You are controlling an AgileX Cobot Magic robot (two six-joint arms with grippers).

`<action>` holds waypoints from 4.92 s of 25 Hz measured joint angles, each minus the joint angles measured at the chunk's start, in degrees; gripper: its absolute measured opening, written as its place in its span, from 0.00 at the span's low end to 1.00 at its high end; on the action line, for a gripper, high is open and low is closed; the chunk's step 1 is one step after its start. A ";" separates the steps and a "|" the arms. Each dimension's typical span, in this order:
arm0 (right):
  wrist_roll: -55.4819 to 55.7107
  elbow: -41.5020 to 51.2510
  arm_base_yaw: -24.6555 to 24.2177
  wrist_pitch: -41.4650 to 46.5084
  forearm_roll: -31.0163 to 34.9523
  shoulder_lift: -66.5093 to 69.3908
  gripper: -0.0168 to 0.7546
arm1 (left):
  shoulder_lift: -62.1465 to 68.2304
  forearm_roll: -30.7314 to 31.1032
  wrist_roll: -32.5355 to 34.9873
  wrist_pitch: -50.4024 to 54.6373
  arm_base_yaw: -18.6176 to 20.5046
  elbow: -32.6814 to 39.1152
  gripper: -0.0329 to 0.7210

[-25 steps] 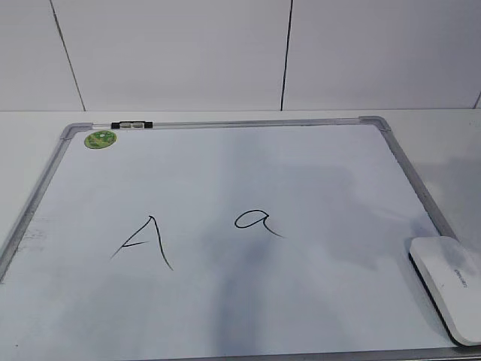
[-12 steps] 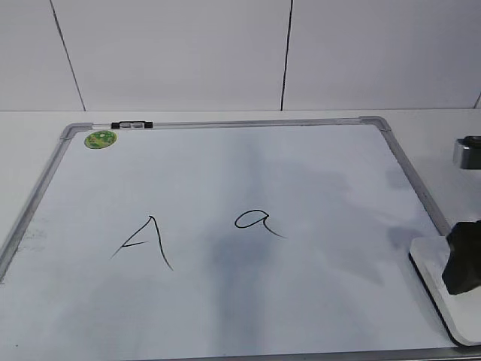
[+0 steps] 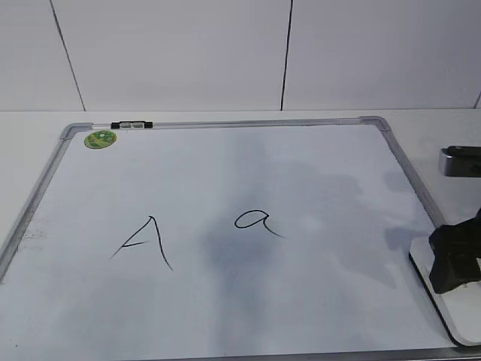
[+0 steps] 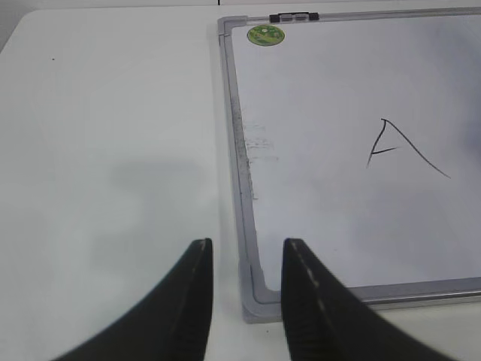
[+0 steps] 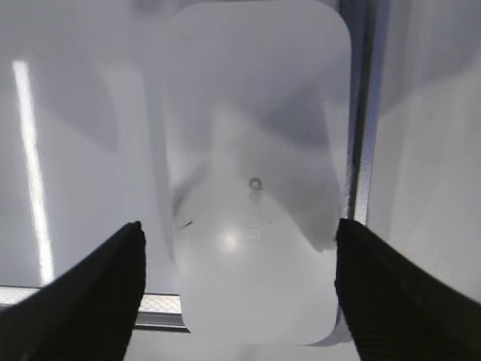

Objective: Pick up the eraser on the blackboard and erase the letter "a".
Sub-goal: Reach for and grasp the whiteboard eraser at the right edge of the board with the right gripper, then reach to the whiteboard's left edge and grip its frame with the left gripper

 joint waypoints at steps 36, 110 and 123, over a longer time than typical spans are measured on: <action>1.45 -0.15 0.00 -5.77 -1.66 6.73 0.79 | 0.00 0.00 0.00 0.00 0.00 0.00 0.35; -0.86 -9.61 0.07 12.97 -0.06 -7.59 0.71 | 1.72 -2.35 0.00 -0.19 0.00 -0.71 0.40; -0.86 -9.61 0.07 12.97 0.04 -7.59 0.71 | 33.36 -7.84 0.00 -10.99 0.00 -7.62 0.47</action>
